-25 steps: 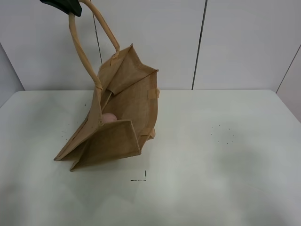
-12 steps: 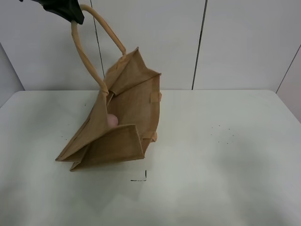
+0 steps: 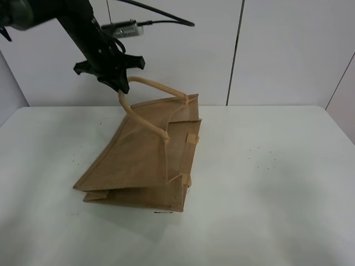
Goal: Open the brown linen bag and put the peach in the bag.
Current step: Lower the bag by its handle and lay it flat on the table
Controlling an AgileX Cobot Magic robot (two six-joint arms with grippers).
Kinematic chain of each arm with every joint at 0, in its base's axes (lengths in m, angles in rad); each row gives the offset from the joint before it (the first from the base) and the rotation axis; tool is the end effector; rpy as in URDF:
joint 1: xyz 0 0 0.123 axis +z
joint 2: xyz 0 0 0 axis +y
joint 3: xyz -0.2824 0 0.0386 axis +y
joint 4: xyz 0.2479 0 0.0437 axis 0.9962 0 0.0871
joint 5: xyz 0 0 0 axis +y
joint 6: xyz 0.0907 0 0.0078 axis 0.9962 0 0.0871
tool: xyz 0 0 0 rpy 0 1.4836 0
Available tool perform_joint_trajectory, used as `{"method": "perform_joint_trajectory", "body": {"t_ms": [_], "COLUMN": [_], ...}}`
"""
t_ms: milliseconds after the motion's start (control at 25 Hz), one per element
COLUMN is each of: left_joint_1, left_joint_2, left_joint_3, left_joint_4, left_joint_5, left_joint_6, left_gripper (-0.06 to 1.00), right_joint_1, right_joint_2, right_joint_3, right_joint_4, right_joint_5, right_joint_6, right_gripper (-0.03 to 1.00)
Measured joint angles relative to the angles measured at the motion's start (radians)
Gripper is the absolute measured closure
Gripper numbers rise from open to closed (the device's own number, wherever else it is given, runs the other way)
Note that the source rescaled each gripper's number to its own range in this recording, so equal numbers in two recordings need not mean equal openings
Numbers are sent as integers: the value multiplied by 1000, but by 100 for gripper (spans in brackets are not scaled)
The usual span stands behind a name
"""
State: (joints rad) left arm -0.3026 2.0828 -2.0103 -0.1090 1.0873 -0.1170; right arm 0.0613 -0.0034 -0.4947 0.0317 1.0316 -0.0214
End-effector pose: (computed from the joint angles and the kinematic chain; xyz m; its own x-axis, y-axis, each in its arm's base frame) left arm 0.4420 -0.1472 0.2964 -0.8826 0.1013 -0.4591 0.1961 0.9669 -0.1635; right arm -0.0037 0.0023 0.2781 -0.4302 -0.0315 -0.9022 -0.0879 0.9961 0.0071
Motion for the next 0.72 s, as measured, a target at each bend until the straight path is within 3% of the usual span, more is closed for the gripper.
{"method": "perform_joint_trajectory", "body": {"t_ms": [160,320,400,560,640,720], "left_joint_1": [-1,-19,-29,-36,-36,-36], "left_joint_2": [112,183,192,190,189,186], "left_joint_3": [1,5,6,6,6,6], "left_joint_4": [-82,-93,-94,-102,-103,-108], "left_joint_5": [-10,-22,-24,-28,-26,-23], "left_joint_6": [42,61,72,79,79,79], "left_gripper": [94,89,72,14,1,-4], "right_joint_1": [0,0,0,0,0,0], "right_joint_2": [0,0,0,0,0,0], "right_joint_3": [0,0,0,0,0,0], "right_joint_4": [0,0,0,0,0,0], "right_joint_5": [0,0,0,0,0,0], "right_joint_6": [0,0,0,0,0,0], "right_gripper": [-3,-3,-3,-3,-3,-3]}}
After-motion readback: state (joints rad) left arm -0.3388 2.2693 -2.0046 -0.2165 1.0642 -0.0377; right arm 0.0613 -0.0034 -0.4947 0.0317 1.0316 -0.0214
